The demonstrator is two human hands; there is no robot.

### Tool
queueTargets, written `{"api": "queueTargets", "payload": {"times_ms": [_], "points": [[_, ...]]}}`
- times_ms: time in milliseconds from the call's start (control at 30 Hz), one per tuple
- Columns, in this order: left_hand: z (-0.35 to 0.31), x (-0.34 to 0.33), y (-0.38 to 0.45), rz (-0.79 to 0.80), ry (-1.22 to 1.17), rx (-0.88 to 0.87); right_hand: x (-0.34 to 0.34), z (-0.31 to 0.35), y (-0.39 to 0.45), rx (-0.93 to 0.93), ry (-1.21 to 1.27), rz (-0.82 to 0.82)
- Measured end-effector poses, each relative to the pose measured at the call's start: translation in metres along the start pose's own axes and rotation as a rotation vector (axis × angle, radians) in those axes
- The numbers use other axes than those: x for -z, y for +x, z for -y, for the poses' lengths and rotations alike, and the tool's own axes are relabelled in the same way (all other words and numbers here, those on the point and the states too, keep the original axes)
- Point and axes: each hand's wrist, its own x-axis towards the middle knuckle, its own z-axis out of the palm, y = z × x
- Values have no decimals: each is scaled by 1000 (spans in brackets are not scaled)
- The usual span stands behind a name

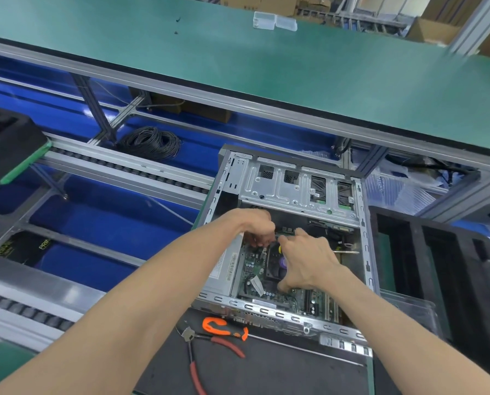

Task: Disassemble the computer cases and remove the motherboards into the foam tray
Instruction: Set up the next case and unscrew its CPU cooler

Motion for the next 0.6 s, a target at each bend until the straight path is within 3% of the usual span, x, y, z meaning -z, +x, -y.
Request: {"api": "queueTargets", "payload": {"times_ms": [333, 600], "points": [[-1, 0, -15, -44, -74, -82, 25, -22, -17, 28, -9, -5], [-7, 0, -34, -116, 202, -196, 42, -34, -34, -46, 73, -63]]}}
